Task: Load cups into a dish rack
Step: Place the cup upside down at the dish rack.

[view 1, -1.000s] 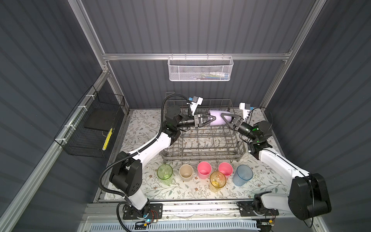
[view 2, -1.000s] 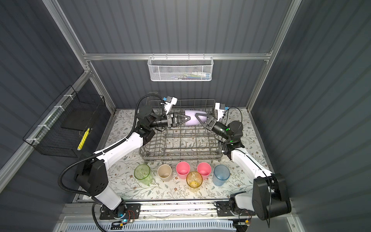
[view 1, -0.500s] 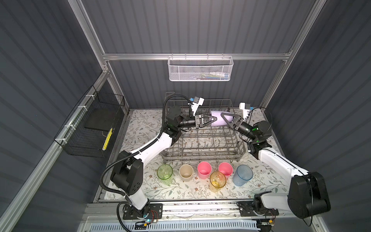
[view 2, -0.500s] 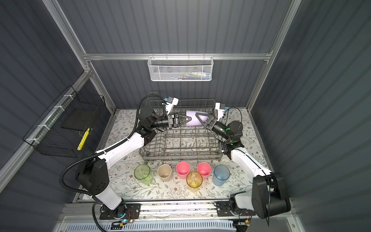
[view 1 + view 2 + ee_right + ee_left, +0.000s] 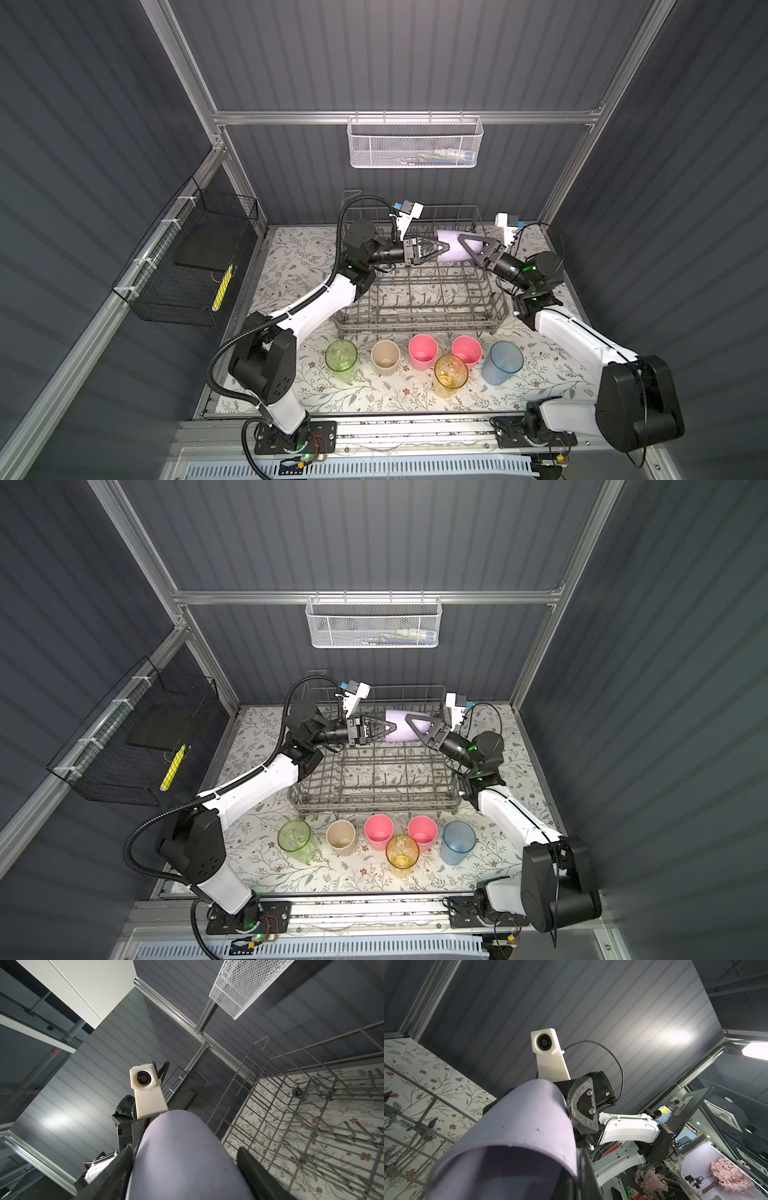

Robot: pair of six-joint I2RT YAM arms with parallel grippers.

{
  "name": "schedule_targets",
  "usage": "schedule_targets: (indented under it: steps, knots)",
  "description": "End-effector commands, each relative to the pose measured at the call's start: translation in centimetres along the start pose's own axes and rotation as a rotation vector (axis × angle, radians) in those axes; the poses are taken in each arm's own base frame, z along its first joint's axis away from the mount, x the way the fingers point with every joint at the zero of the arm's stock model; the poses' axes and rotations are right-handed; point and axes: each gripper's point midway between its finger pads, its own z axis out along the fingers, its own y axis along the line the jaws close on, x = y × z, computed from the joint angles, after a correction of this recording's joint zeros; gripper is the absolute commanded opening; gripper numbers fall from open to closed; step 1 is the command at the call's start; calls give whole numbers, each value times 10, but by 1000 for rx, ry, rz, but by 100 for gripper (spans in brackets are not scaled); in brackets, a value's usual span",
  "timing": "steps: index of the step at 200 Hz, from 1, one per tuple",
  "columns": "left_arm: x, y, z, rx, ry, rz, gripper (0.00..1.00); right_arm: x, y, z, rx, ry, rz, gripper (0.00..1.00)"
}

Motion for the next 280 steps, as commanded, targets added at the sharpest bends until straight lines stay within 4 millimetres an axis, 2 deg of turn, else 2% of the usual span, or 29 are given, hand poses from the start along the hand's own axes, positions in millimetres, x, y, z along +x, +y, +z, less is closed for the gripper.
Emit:
schedule_targets:
  steps: [1, 40, 88, 197, 227, 280]
  knots:
    - [-3, -8, 3, 10, 6, 34, 0, 14, 29, 1, -104, 86, -66, 80]
    - [-2, -6, 4, 15, 15, 29, 0, 19, 30, 0, -109, 109, -71, 88]
    - [-1, -6, 4, 17, 16, 29, 0, 22, 28, -2, -106, 112, -73, 85]
    - [1, -5, 2, -18, 26, 34, 0, 19, 31, -12, -88, 68, -94, 60]
    - [-1, -5, 0, -39, 15, 38, 21, 14, 33, -21, -73, 36, -103, 55]
    - [-3, -7, -5, -72, 2, 64, 28, 7, 33, -31, -38, 11, -117, 52]
